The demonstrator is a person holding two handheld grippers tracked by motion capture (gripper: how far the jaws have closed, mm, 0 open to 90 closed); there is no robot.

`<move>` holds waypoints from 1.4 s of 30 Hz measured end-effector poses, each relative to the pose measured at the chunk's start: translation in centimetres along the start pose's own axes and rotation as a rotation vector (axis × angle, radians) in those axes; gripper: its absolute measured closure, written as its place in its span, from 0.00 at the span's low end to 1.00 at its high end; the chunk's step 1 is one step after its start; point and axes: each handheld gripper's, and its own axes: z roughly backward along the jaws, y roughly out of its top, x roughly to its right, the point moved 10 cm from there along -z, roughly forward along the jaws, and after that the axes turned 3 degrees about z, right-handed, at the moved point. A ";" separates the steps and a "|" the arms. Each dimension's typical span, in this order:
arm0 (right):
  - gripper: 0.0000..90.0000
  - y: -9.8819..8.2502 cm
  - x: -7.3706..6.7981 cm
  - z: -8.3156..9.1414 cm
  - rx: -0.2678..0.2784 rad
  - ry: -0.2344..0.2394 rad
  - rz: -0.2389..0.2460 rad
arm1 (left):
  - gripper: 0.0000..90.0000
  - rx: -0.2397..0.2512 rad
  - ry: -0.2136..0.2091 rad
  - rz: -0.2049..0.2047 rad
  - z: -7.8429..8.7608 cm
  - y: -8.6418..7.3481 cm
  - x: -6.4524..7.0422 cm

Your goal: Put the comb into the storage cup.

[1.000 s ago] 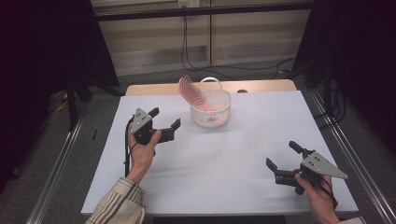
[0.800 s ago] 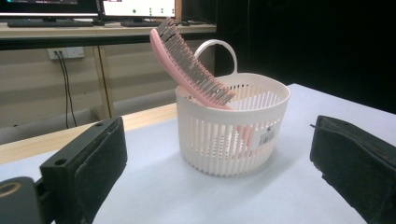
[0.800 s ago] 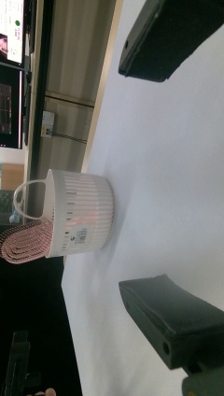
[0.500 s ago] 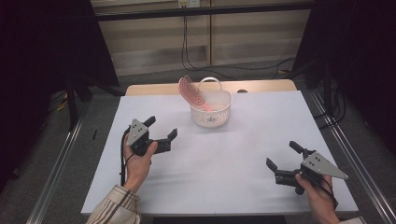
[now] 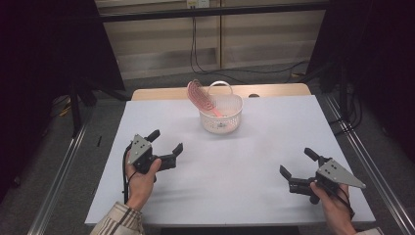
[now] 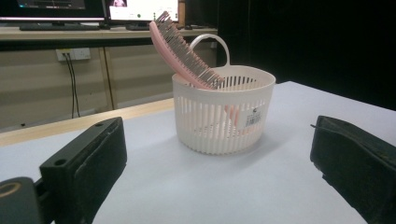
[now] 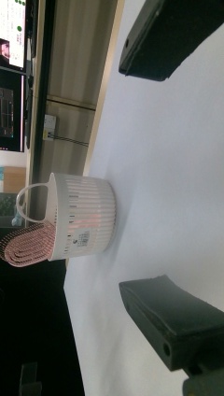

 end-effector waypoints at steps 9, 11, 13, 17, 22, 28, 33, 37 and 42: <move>0.00 0.1 0.1 0.0 0.003 -0.010 0.000 | 0.04 -0.007 0.001 0.010 1.9 -0.7 0.2; 0.00 0.0 0.2 0.1 0.003 -0.012 0.000 | 0.04 -0.005 0.007 0.013 2.2 -0.9 0.2; 0.00 0.1 0.2 0.1 0.004 -0.015 0.000 | 0.04 -0.012 0.014 0.019 2.5 -1.3 0.1; 0.00 0.2 0.2 0.2 0.008 -0.017 -0.004 | 0.04 -0.014 0.030 0.028 3.3 -1.6 -0.2; 0.00 0.1 0.3 0.3 0.007 -0.025 -0.006 | 0.04 -0.021 0.040 0.026 4.3 -1.8 -0.1; 0.00 0.1 0.6 0.5 0.009 -0.052 -0.007 | 0.04 -0.021 0.067 0.034 5.7 -1.9 0.2; 0.00 0.3 0.8 0.7 0.018 -0.076 -0.019 | 0.04 -0.026 0.109 0.050 6.9 -2.1 -0.3; 0.00 0.3 0.6 1.0 0.019 -0.077 -0.019 | 0.04 -0.024 0.121 0.040 7.6 -2.3 -0.2; 0.00 0.2 0.8 1.3 0.016 -0.102 -0.018 | 0.04 -0.030 0.143 0.016 8.1 -2.7 -0.2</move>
